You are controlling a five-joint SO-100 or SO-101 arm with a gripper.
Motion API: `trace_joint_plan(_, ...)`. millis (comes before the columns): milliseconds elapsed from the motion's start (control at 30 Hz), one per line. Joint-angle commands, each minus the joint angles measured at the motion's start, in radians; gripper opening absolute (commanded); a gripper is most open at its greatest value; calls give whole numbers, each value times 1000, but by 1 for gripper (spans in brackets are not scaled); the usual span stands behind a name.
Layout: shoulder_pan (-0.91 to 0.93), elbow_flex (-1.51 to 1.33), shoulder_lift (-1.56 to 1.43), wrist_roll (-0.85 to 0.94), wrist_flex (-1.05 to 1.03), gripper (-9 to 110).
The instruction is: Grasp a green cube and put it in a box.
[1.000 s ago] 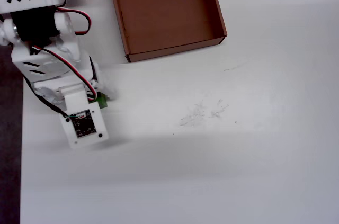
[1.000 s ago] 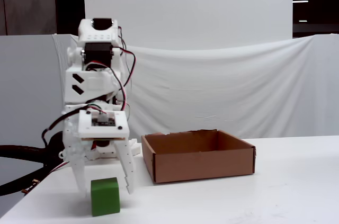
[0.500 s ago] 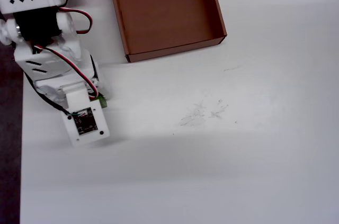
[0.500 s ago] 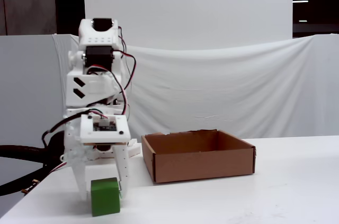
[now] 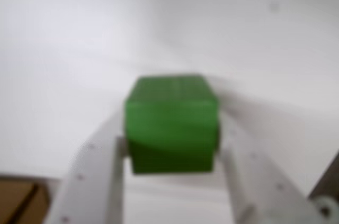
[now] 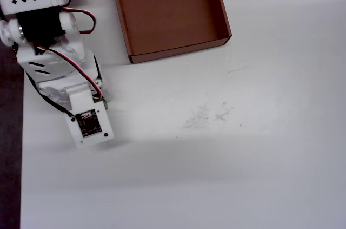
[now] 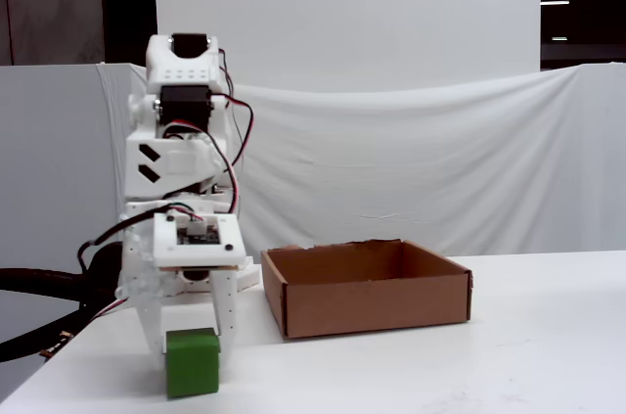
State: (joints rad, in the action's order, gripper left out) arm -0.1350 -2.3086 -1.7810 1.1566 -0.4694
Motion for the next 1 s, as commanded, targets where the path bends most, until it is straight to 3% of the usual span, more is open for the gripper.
trace_joint_plan(0, -15, 52, -14, 0, -46, 14)
trace_joint_plan(500, -107, 238, -225, -140, -411, 14)
trace_joint_plan(967, -422, 347, -466, -387, -724, 14)
